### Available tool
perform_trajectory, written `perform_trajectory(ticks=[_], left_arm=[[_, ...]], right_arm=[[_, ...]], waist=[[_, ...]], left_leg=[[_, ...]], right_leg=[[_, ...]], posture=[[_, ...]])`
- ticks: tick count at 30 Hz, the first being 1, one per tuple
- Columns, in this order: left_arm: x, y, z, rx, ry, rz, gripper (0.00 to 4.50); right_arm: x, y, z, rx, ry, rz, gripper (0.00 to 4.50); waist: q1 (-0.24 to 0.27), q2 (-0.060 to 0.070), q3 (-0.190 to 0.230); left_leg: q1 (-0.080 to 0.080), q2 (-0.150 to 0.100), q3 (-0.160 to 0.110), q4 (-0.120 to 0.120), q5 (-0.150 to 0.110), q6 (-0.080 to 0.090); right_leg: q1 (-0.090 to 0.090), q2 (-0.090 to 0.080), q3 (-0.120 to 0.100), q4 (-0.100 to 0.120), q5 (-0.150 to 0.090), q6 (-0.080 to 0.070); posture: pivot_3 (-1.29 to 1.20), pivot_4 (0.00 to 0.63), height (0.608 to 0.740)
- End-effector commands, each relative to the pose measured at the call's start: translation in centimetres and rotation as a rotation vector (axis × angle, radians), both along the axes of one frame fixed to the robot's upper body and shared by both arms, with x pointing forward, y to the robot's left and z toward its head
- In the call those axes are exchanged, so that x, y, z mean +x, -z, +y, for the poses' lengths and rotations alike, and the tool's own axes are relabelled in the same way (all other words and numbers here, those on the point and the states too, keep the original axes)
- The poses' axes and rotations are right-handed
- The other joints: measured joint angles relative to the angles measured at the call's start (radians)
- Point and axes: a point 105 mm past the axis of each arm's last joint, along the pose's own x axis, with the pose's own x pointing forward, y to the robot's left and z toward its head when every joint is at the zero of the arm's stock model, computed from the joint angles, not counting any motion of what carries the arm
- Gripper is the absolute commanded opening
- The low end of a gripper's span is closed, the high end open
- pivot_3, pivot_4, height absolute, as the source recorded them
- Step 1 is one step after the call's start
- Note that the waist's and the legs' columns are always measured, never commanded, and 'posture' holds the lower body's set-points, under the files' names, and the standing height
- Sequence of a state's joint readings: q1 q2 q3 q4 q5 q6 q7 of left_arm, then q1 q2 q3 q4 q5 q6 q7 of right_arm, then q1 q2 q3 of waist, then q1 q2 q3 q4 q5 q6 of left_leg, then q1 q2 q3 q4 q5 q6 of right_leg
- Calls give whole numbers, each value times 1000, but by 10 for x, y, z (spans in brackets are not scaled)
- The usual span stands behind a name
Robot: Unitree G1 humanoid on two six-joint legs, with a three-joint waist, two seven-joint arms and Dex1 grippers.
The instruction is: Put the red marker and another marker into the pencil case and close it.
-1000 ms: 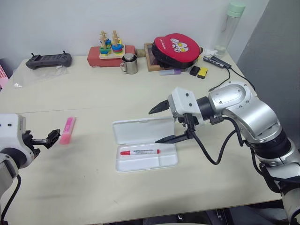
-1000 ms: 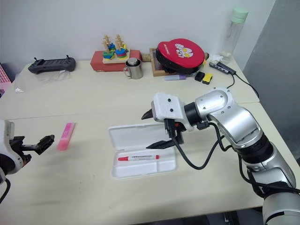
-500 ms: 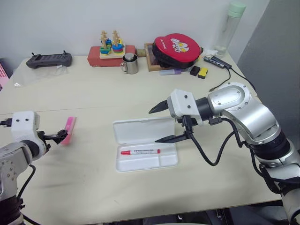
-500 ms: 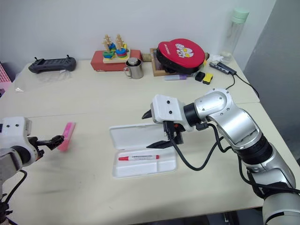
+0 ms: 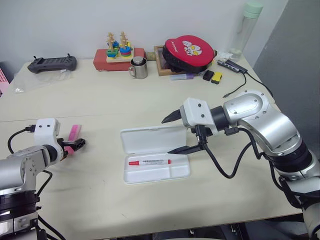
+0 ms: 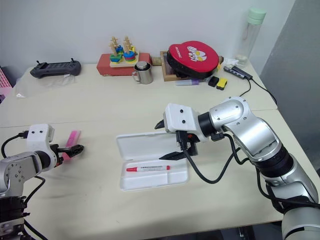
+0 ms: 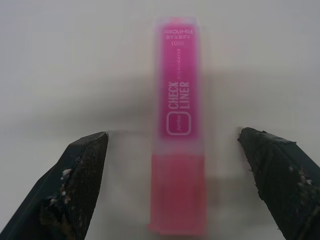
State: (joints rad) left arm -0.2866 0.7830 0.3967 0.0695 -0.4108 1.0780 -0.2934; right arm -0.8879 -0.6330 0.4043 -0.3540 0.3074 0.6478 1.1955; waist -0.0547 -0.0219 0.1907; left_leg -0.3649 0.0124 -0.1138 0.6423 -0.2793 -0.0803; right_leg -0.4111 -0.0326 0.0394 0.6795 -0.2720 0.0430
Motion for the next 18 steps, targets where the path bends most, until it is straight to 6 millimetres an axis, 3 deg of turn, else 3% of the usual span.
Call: perform_trajectory(ticks=[1, 12, 16, 18], left_arm=[[0, -9, 9, 12, -31, -31, 3836], [1, -10, 8, 5, -29, -38, 1776], [1, -10, 8, 10, -31, -38, 1235], [1, -10, 8, 11, -31, -39, 1218]], right_arm=[[-5, -11, 0, 26, -8, -40, 4500], [-5, -9, 0, 23, -5, -36, 4500], [-5, -8, -1, 23, 0, -34, 4500], [-4, -7, -1, 22, 4, -33, 4500]], waist=[[-1, 0, 0], [-2, 0, 0], [-2, 0, 0], [-2, 0, 0]], left_leg=[[0, 0, 0, 0, 0, 0], [0, 0, 0, 0, 0, 0], [0, 0, 0, 0, 0, 0], [0, 0, 0, 0, 0, 0]], right_leg=[[0, 0, 0, 0, 0, 0], [0, 0, 0, 0, 0, 0], [0, 0, 0, 0, 0, 0], [0, 0, 0, 0, 0, 0]], posture=[[0, 150, 740], [0, 150, 740], [0, 150, 740], [0, 150, 740]])
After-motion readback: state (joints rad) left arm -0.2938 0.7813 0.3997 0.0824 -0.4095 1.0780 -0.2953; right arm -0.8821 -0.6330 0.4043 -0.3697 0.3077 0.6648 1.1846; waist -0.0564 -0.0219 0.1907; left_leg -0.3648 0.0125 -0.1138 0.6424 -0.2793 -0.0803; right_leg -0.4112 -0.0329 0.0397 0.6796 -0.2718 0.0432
